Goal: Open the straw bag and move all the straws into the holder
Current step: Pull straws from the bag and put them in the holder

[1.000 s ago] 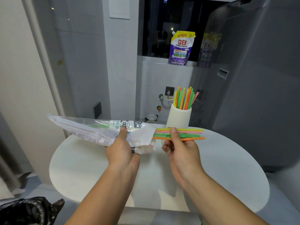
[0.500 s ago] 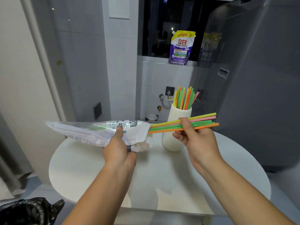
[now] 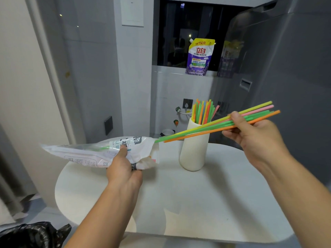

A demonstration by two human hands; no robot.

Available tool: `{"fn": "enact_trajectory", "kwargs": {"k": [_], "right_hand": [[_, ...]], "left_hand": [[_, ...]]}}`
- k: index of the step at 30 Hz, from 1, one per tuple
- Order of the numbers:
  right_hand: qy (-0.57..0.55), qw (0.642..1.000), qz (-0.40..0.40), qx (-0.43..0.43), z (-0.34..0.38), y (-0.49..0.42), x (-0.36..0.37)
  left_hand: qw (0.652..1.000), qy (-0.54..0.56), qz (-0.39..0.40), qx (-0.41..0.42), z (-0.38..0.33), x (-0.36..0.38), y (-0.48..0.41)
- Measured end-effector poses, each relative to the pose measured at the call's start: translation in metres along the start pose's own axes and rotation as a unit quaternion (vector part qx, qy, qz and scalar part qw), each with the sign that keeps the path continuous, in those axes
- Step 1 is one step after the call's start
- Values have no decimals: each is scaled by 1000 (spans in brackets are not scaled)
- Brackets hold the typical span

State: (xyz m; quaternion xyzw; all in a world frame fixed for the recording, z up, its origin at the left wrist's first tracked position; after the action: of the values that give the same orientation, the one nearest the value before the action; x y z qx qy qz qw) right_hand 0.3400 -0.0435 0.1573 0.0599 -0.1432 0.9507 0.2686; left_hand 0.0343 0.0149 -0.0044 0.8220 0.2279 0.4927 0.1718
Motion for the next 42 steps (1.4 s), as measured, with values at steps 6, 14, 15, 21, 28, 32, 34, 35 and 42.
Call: {"fn": "enact_trajectory", "kwargs": {"k": [6, 14, 15, 21, 28, 32, 34, 35, 42], "right_hand": [[64, 997, -12, -46, 30, -18, -9], [169, 976, -39, -135, 84, -43, -5], [190, 970, -41, -143, 88, -45, -4], [280, 942, -51, -181, 108, -48, -1], [319, 923, -71, -204, 120, -45, -3], [344, 910, -74, -222, 125, -45, -1], [352, 905, -71, -229, 127, -45, 2], [353, 904, -70, -231, 127, -45, 3], [370, 901, -51, -221, 116, -49, 14]], "left_hand": [[1000, -12, 11, -8, 5, 2, -1], [997, -40, 55, -38, 20, 10, 9], [997, -44, 55, -41, 20, 10, 10], [997, -48, 56, -39, 23, 10, 6], [997, -47, 50, -23, 22, 9, 3], [998, -36, 47, -20, 22, 8, 5], [997, -38, 55, -29, 23, 9, 8], [997, -41, 55, -34, 23, 9, 10], [997, -42, 56, -30, 23, 11, 13]]}}
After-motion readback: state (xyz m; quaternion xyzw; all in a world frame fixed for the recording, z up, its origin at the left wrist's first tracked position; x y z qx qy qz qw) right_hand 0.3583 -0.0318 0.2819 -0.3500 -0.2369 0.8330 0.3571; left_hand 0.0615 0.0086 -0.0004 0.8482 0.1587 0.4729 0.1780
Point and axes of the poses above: each hand's wrist, its own y-axis away from the middle knuckle, its own x-axis out of the palm, z = x × y, the point moved 9 cm from there along -y, towards the middle knuckle, and after that the axes turned 5 degrees about -z, right-handed, at the moved point
